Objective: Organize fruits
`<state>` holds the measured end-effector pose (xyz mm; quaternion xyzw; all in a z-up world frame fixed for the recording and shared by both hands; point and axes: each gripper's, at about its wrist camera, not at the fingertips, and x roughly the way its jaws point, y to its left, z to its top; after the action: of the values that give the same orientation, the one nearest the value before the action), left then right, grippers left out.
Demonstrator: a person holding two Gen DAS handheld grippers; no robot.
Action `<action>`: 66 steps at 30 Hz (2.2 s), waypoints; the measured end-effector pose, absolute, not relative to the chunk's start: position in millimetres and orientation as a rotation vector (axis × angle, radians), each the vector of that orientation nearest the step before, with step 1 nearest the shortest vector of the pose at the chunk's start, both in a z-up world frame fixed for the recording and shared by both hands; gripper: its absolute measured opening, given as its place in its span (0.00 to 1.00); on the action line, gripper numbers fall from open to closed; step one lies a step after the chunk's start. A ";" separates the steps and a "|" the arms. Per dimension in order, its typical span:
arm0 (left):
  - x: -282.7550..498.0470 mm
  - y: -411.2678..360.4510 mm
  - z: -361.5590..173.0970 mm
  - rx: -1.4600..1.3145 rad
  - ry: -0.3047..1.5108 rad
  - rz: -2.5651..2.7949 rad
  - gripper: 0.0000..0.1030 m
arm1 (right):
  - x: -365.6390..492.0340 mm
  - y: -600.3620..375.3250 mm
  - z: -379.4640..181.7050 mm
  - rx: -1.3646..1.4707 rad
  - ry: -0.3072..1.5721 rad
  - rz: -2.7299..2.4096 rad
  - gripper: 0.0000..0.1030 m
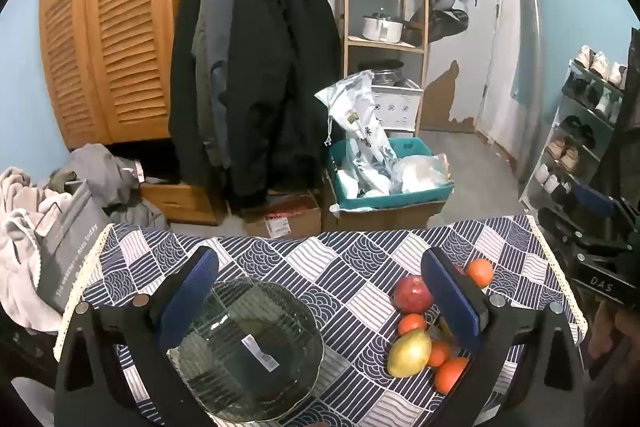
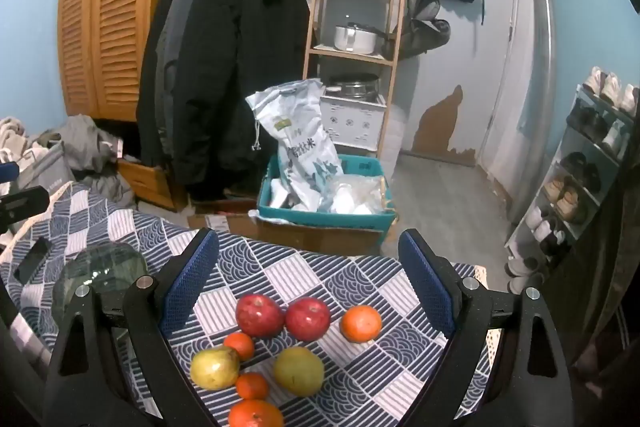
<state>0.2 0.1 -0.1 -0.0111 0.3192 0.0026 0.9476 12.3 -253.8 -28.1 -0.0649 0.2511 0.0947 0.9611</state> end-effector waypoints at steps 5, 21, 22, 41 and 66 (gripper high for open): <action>0.2 0.3 -0.1 -0.030 0.649 0.000 0.99 | 12.5 -253.2 -28.8 -0.134 0.519 0.193 0.87; 0.1 0.3 -0.2 -0.027 0.650 0.002 0.99 | 12.4 -254.3 -30.2 -0.134 0.518 0.191 0.87; 0.1 0.3 -0.2 -0.027 0.649 0.003 0.99 | 12.7 -254.4 -30.4 -0.133 0.519 0.192 0.87; 0.1 2.0 -3.8 -0.022 0.654 0.000 0.99 | 13.1 -253.6 -31.3 -0.133 0.523 0.192 0.87; -0.6 2.2 -5.0 -0.020 0.655 0.002 0.99 | 13.1 -252.2 -32.1 -0.133 0.525 0.193 0.87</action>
<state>-0.6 2.2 -5.0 -0.0098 0.3217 0.0008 0.9468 13.1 -252.2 -32.1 -0.0658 0.2591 0.0954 0.9589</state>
